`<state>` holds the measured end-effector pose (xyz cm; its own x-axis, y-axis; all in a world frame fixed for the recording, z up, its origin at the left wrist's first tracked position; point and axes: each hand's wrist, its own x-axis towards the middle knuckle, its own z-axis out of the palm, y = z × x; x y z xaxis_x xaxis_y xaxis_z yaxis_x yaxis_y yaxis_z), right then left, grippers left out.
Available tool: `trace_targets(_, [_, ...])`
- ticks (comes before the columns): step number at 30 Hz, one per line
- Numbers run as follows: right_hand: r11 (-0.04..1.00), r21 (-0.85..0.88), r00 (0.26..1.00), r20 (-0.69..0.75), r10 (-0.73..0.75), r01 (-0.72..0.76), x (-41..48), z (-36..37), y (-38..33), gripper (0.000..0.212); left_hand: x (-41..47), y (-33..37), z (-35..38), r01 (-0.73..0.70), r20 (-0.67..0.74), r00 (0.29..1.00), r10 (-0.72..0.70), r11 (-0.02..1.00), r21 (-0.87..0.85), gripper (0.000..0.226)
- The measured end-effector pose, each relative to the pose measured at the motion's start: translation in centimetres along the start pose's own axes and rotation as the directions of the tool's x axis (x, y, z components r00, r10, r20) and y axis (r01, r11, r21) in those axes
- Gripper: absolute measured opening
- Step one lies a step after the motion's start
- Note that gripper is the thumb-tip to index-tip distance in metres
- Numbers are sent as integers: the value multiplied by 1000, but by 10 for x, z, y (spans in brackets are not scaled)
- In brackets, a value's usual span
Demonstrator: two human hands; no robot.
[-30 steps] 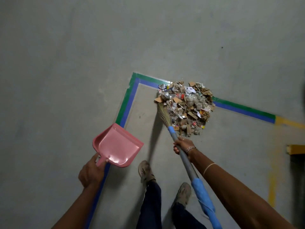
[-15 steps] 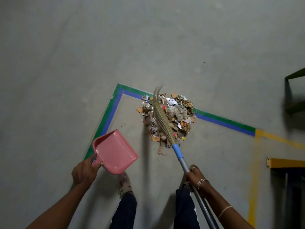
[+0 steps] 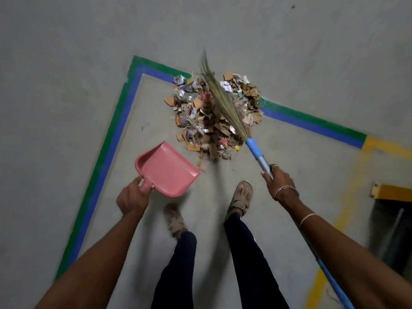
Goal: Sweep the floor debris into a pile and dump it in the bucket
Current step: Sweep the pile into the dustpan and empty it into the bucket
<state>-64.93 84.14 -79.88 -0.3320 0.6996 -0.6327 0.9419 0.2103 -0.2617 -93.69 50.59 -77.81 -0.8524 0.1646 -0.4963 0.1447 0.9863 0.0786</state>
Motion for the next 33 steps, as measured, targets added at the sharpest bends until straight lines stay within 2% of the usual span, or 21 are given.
trace_targets(2, [1000, -13, 1000, -6, -16, 16, 21, -1, 10, 31, 6, 11, 17, 0, -10, 1000, 0, 1000, 12, 60])
trace_targets(9, [996, -4, 994, -62, 89, -90, 104, 19, 51, 29, 72, 11, 78, -19, -61, 998, 26, 993, 113, 62])
trace_targets(11, [998, -20, 994, -84, 65, -67, 129, 32, 68, 37, 99, 6, 104, -48, -91, 994, 60, 990, 130, 69])
trace_targets(14, [995, 100, 996, -88, 16, -7, 165, 54, 98, 52, 139, 1, 147, -107, -111, 986, 122, 985, 138, 82])
trace_targets(17, [986, 168, 1000, -30, -1, 6, 189, 77, 127, 57, 165, 5, 181, -160, -129, 975, 179, 977, 143, 73])
trace_targets(21, [968, 249, 999, 35, 5, -14, 195, 100, 151, 60, 181, 13, 215, -202, -154, 962, 225, 968, 151, 60])
trace_targets(25, [957, 290, 998, 62, 3, -21, 180, 108, 156, 57, 189, 10, 240, -210, -166, 959, 228, 971, 117, 61])
trace_targets(29, [966, 257, 993, 93, -66, 40, 162, 112, 160, 57, 189, 18, 246, -149, -145, 977, 155, 988, 50, 56])
trace_targets(33, [972, 204, 985, 98, -142, 120, 141, 106, 163, 59, 191, 24, 243, -133, -127, 982, 140, 989, 59, 54])
